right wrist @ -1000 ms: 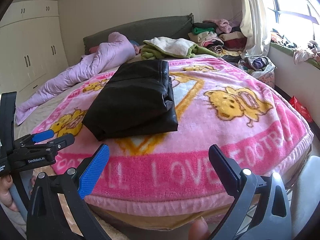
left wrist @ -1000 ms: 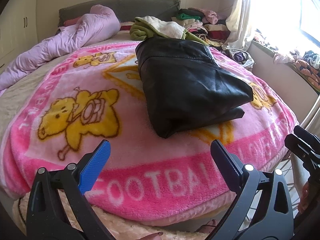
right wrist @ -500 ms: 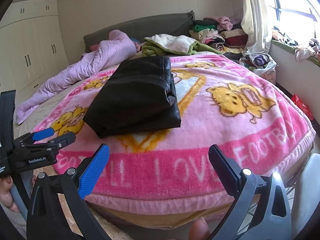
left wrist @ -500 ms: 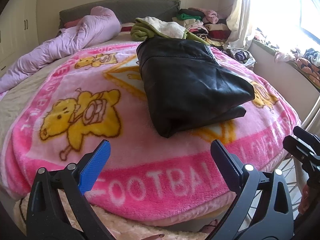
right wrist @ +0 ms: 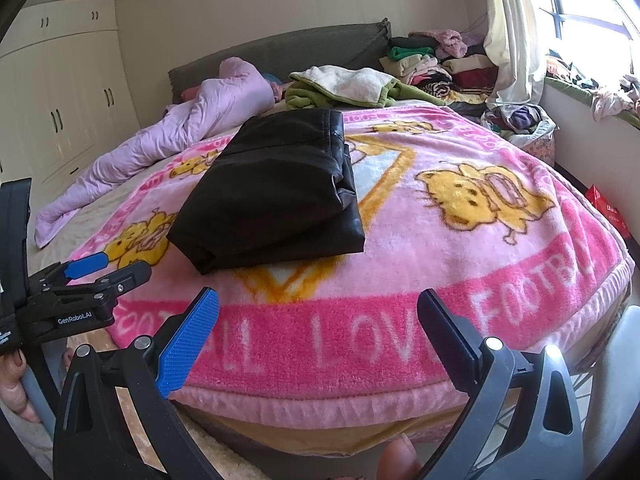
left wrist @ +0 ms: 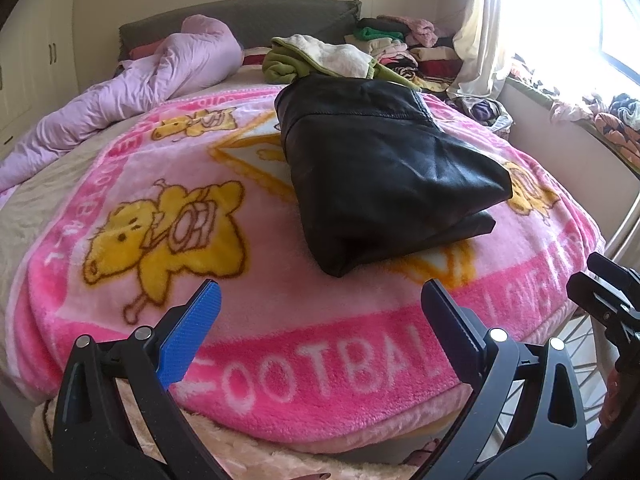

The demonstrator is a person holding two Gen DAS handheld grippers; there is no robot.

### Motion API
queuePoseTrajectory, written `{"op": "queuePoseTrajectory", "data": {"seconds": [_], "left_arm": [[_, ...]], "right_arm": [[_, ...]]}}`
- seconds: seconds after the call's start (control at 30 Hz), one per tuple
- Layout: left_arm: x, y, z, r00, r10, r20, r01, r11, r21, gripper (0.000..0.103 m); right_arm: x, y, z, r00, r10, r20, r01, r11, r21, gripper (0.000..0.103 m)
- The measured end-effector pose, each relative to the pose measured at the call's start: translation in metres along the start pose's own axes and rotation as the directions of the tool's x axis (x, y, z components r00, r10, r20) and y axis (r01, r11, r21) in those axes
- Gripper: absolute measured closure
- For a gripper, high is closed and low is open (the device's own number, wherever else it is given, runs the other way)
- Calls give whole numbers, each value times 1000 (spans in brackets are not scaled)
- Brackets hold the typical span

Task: Fold large clothes

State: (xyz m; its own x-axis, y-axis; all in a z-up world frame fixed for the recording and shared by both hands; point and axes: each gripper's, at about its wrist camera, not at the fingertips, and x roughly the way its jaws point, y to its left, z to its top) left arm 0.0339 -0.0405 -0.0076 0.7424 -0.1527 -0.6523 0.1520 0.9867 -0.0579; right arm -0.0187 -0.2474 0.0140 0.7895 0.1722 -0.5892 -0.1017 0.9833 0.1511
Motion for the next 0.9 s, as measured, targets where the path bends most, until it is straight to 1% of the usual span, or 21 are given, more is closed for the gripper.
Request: {"op": "queuePoseTrajectory", "data": {"seconds": [0.4, 0.7, 0.9], "left_arm": [[0, -2, -1, 1000, -1, -4, 1, 1000, 11, 9], [5, -4, 0, 999, 29, -26, -28, 999, 23, 9], [7, -2, 0, 999, 30, -31, -29, 999, 16, 9]], "right_arm": [[0, -1, -1, 1000, -7, -4, 7, 1000, -1, 4], [2, -1, -1, 1000, -14, -6, 14, 1000, 3, 4], [2, -6, -1, 1000, -22, -1, 22, 1000, 14, 4]]}}
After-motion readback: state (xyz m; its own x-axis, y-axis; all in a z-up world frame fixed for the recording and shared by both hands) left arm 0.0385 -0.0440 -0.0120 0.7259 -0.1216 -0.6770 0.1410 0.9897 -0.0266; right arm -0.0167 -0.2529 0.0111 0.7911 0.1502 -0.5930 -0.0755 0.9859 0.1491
